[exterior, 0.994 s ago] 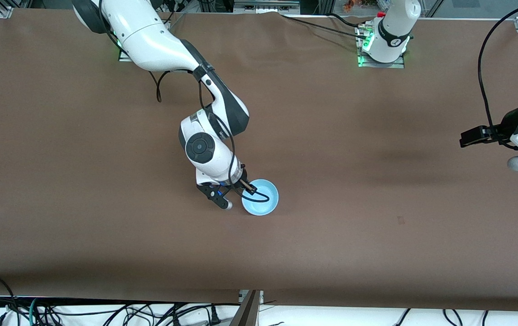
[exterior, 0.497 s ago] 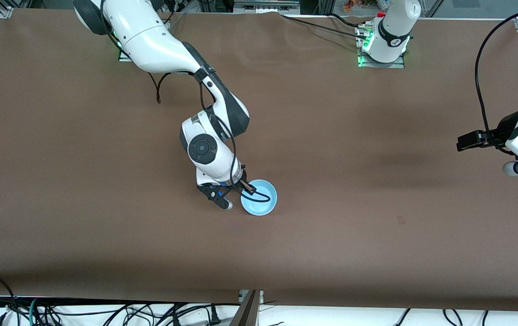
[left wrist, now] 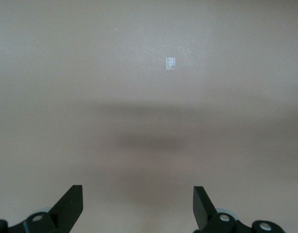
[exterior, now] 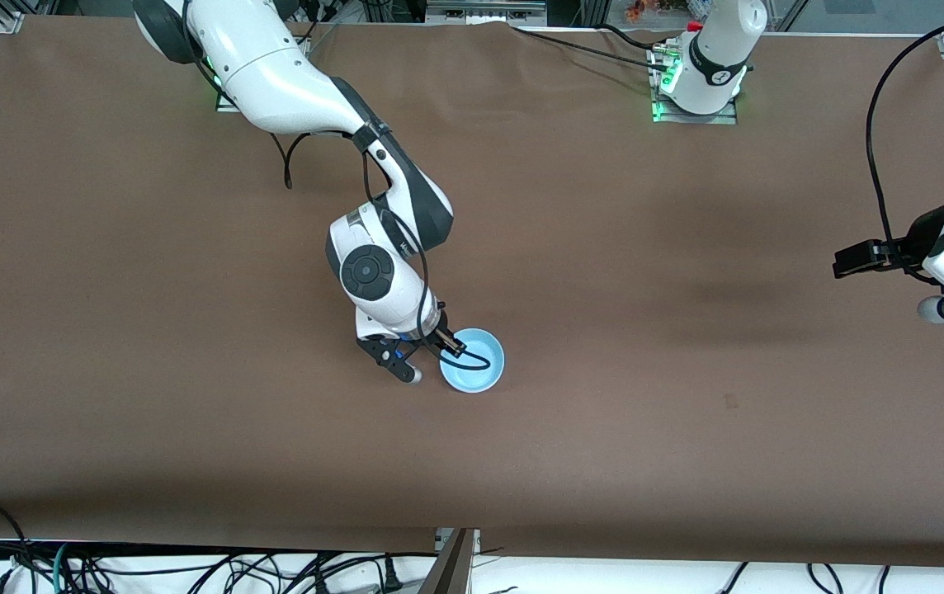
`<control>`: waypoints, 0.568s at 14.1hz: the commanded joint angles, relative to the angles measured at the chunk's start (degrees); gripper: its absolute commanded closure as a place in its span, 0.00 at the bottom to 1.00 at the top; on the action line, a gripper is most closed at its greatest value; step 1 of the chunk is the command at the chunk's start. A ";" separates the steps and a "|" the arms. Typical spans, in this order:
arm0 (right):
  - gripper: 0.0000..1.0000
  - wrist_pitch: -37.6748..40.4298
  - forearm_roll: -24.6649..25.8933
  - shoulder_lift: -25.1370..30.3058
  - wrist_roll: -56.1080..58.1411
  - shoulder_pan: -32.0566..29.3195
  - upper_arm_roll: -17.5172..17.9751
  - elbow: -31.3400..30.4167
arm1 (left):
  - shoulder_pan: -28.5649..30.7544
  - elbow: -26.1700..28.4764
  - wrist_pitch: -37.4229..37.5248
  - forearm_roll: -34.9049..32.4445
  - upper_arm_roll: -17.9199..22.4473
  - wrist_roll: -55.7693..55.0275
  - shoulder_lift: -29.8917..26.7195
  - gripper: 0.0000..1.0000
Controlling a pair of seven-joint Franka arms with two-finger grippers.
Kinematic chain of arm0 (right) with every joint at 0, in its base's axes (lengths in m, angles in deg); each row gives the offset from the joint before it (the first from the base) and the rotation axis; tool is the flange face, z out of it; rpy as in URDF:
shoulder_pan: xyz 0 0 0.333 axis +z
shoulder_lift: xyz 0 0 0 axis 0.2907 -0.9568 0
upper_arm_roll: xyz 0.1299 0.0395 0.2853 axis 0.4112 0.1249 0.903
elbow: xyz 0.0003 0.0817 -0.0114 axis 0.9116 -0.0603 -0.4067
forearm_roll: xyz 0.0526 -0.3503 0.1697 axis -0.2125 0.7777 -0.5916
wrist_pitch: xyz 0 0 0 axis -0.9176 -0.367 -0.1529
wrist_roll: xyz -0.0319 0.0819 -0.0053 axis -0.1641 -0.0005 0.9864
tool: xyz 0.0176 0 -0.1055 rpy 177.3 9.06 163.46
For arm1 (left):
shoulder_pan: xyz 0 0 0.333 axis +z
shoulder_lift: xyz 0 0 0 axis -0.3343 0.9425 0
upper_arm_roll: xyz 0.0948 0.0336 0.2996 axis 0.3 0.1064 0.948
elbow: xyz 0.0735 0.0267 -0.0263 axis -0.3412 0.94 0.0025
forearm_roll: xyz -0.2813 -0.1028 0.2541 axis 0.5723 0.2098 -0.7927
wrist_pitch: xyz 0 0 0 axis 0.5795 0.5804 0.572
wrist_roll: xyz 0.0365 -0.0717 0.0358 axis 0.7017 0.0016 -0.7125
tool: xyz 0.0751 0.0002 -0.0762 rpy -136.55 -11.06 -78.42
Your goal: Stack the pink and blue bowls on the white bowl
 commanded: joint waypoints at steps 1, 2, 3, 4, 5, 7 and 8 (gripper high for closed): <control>0.00 1.95 1.22 3.40 -0.15 -0.20 -0.54 0.52 | -0.05 -1.81 0.19 -0.38 -0.19 0.34 0.93 0.00; 0.00 2.65 1.49 5.33 0.11 -0.73 -1.76 0.00 | -0.05 -1.81 0.19 -0.38 -0.27 0.34 0.85 0.00; 0.00 6.23 1.75 7.70 1.42 -0.82 -3.69 -0.27 | -0.05 -1.81 0.19 -0.38 -0.19 0.34 0.85 0.00; 0.00 10.79 1.93 9.81 5.52 -0.82 -6.06 -0.44 | -0.14 -1.81 0.28 -0.29 -0.19 0.34 0.85 0.00; 0.00 16.75 1.84 12.70 11.65 -0.91 -8.43 -0.71 | -0.14 -1.81 0.28 -0.29 -0.27 0.34 0.85 0.00; 0.00 26.35 1.14 18.94 26.40 -1.69 -12.22 -3.33 | -0.14 -1.72 0.28 -0.29 -0.27 0.25 0.85 0.00; 0.00 29.00 0.96 22.72 33.01 -2.22 -14.41 -5.61 | -0.14 -1.81 0.28 -0.29 -0.27 0.25 0.85 0.00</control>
